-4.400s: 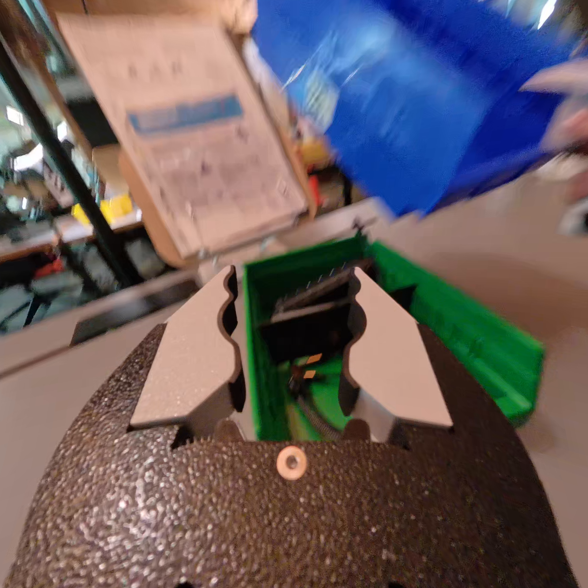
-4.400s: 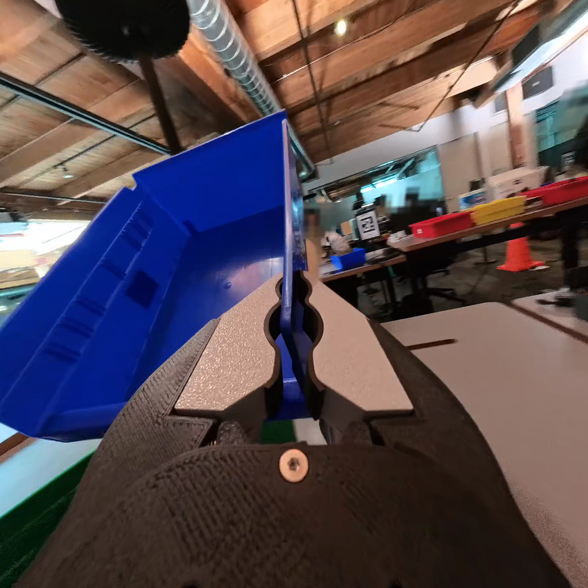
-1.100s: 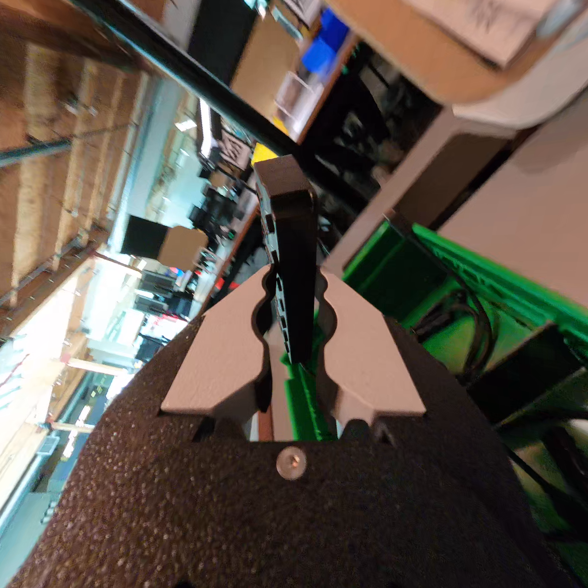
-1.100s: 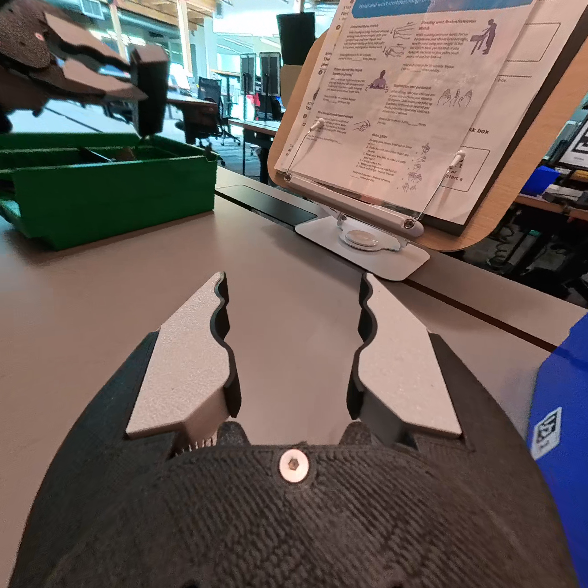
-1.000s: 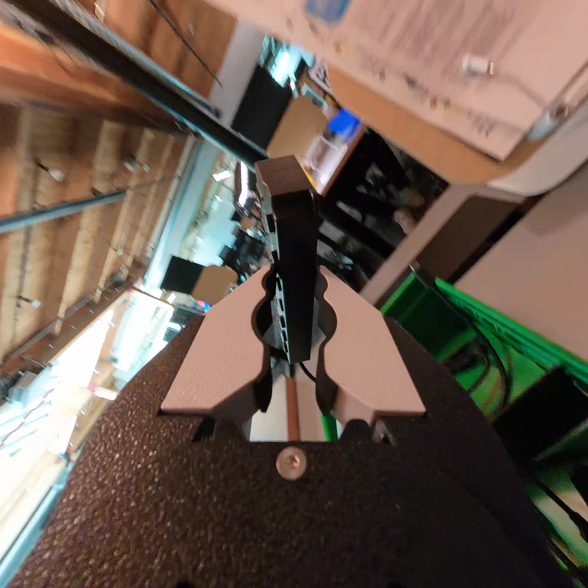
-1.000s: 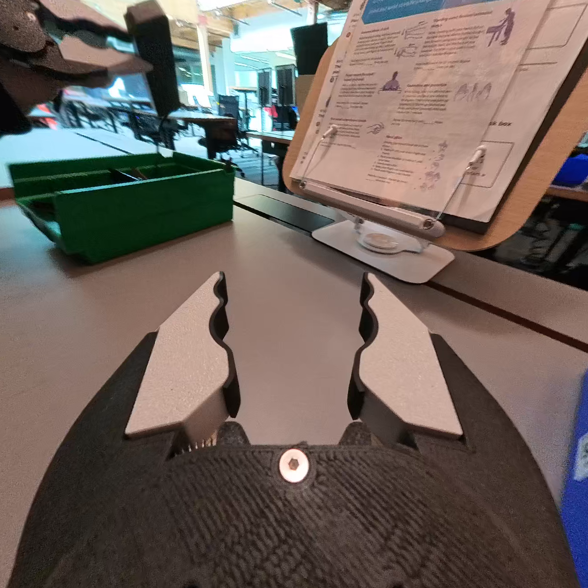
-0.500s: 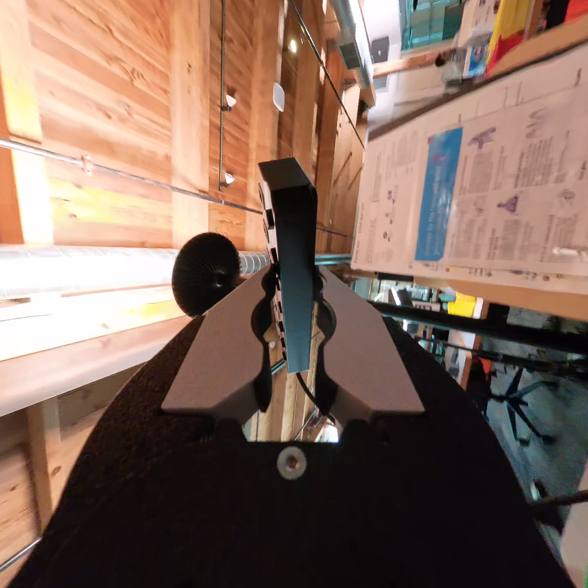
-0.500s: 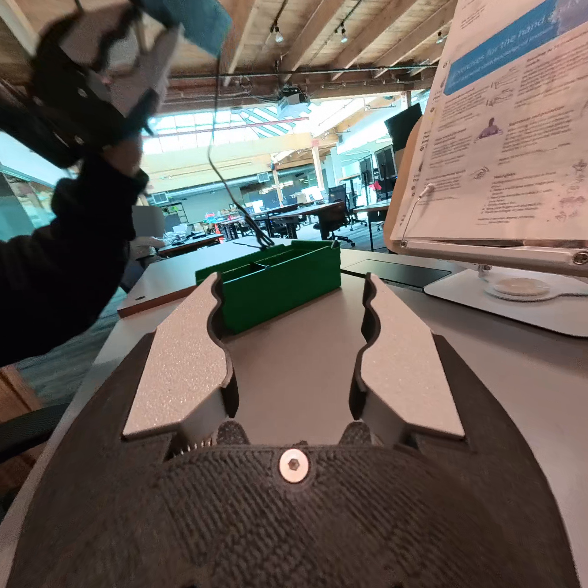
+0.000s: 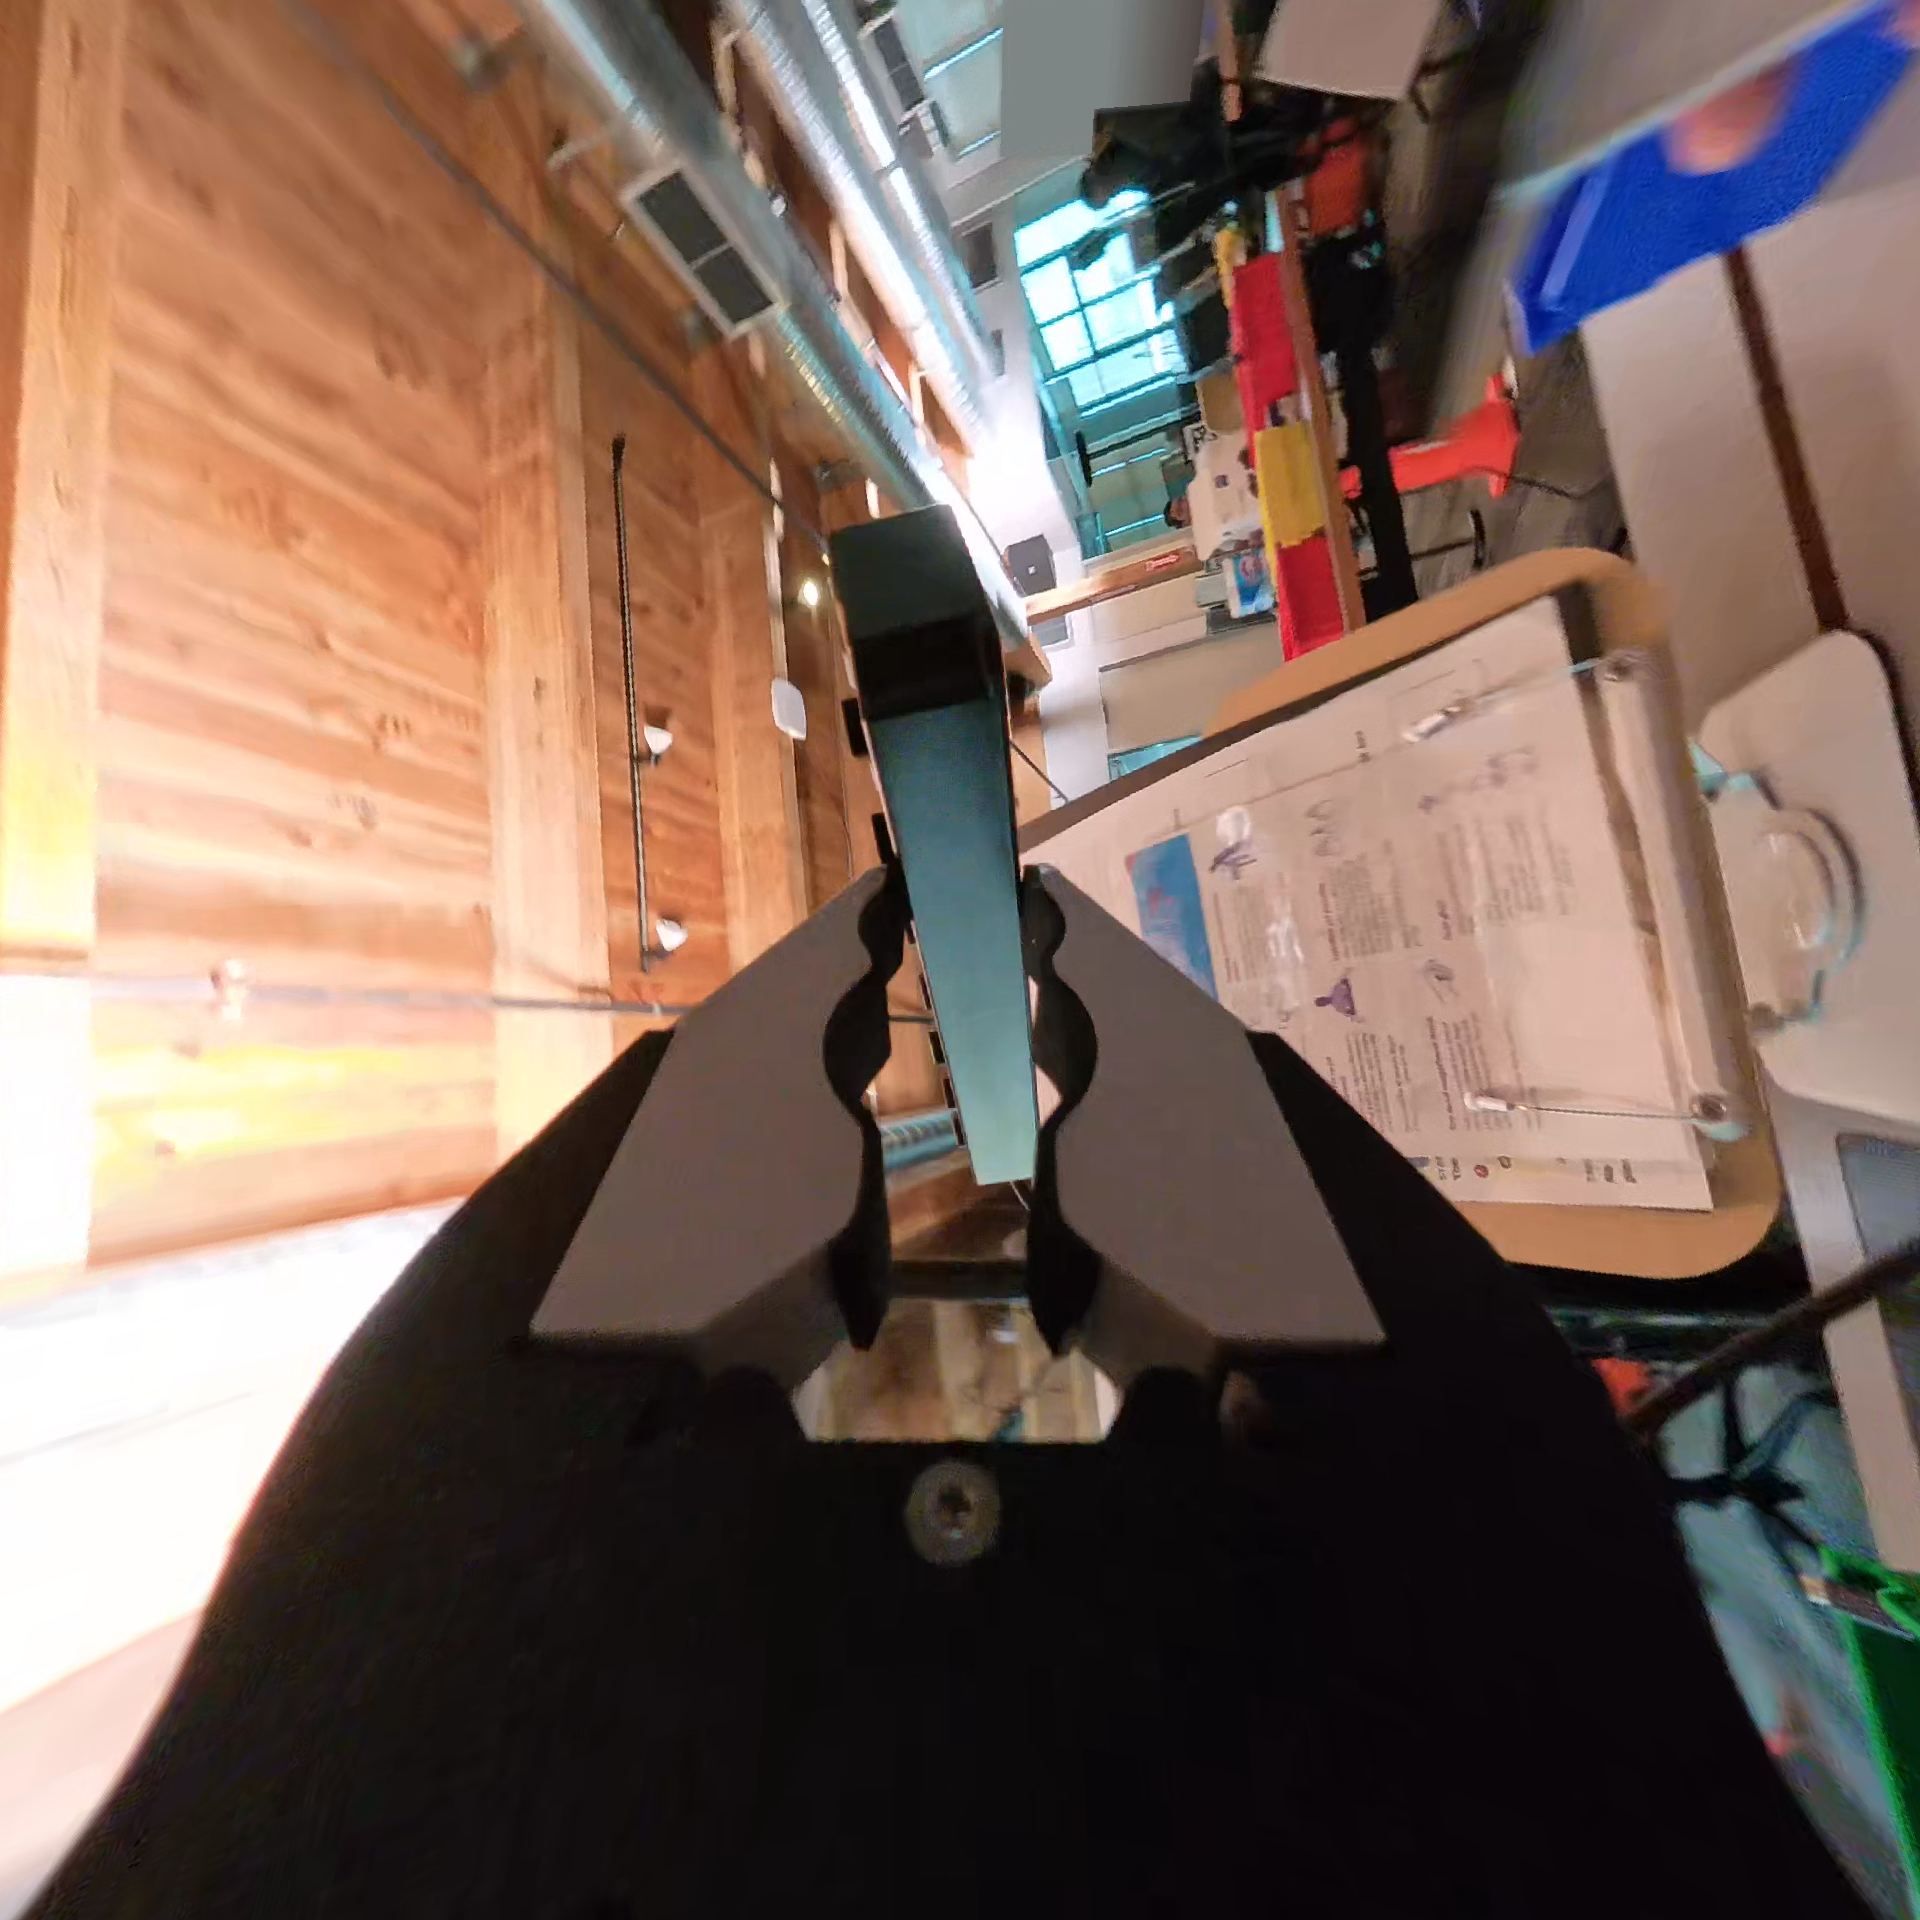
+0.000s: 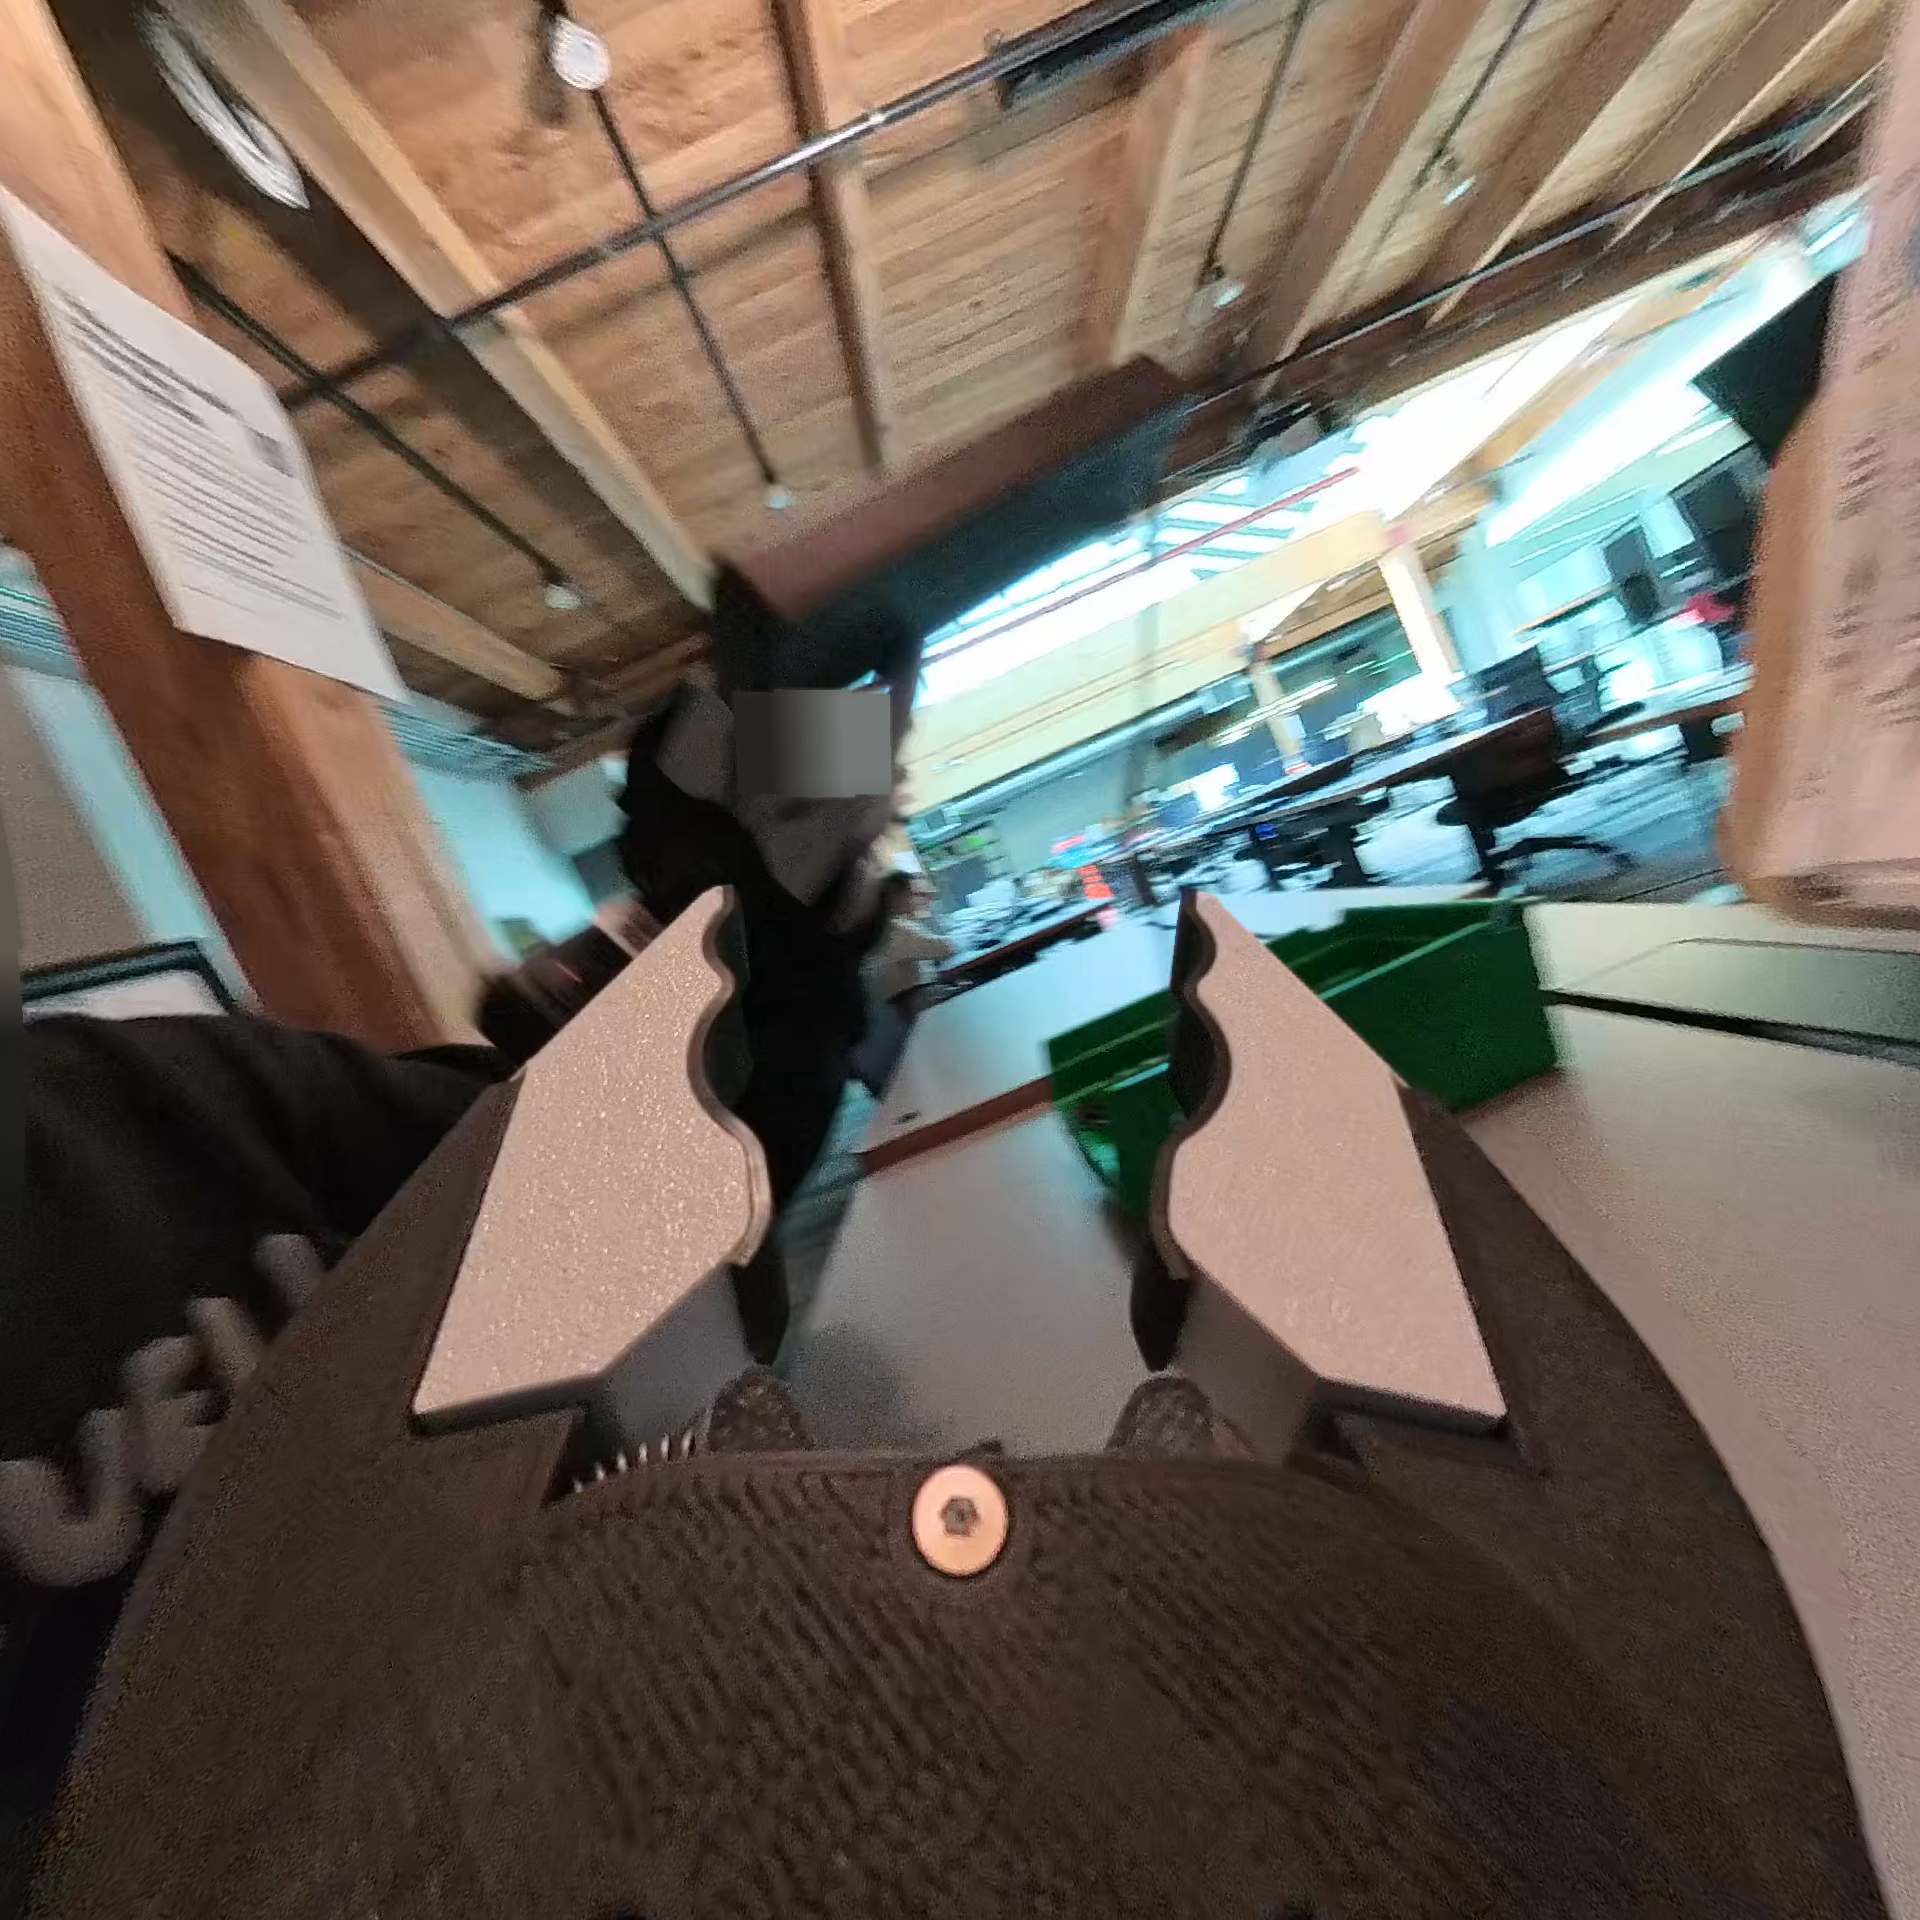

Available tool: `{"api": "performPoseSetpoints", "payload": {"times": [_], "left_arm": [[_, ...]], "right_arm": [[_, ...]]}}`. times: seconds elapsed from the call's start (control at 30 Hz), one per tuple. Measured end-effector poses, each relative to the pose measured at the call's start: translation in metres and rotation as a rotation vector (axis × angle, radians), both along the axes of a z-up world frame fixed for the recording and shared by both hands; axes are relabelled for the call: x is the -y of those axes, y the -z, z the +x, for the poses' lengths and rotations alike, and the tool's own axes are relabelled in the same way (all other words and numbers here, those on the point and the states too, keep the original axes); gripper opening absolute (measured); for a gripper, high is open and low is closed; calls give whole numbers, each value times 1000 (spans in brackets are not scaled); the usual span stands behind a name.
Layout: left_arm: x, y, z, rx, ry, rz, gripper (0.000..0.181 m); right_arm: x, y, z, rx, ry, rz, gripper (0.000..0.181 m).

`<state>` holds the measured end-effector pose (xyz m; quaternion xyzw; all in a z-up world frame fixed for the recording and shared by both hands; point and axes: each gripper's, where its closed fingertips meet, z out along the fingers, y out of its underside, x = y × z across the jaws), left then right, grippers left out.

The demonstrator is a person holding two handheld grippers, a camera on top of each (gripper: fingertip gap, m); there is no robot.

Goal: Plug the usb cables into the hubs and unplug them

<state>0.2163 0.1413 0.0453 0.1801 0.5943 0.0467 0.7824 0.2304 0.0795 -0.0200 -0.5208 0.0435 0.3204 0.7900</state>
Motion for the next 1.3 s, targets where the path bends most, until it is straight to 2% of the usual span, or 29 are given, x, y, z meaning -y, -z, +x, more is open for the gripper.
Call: {"api": "performPoseSetpoints", "payload": {"times": [0.1, 0.17, 0.2, 0.27, 0.3, 0.33, 0.4, 0.53, 0.6, 0.7, 0.8, 0.93, 1.03, 1.1, 1.2, 1.3], "left_arm": [[15, 44, 5, 22, 13, 175, 20], [25, 63, 5, 54, 41, 242, 20], [30, 72, 4, 57, 60, 264, 19], [35, 84, 5, 48, 68, 287, 19], [35, 87, 5, 45, 68, 276, 19], [32, 90, 7, 39, 61, 277, 20], [28, 96, 8, 22, 69, 281, 21], [22, 107, 9, -56, 94, 214, 24], [21, 103, 6, -49, 124, 143, 28], [3, 83, 8, -17, 73, -18, 34], [-19, 73, 13, -72, 26, -283, 38], [-34, 86, 20, -342, 10, -906, 40], [-25, 94, 26, -605, 102, -1358, 41], [-22, 95, 32, -758, 143, -1613, 50], [-14, 95, 39, -932, 228, -1886, 60], [-12, 97, 44, -973, 273, -2006, 67]], "right_arm": [[3, -13, -21, -90, -157, 8, 80], [-4, -7, -29, -130, -211, -47, 64], [-10, 1, -30, -121, -205, -96, 65], [-18, 16, -32, -57, -168, -146, 55], [-23, 24, -27, -34, -123, -177, 38], [-26, 29, -24, -6, -90, -193, 34], [-31, 36, -23, 2, -92, -210, 32], [-37, 41, -14, 39, -11, -189, 25], [-36, 38, -11, 67, 26, -154, 22], [-36, 44, 7, 24, 110, -194, 26], [-31, 46, 24, -155, 79, -142, 22], [-29, 47, 36, -314, 51, -83, 22], [-30, 46, 35, -353, 24, -61, 22], [-32, 46, 35, -367, 27, -48, 22], [-35, 51, 34, -333, 52, -60, 22], [-37, 55, 30, -248, 94, -89, 22]]}}
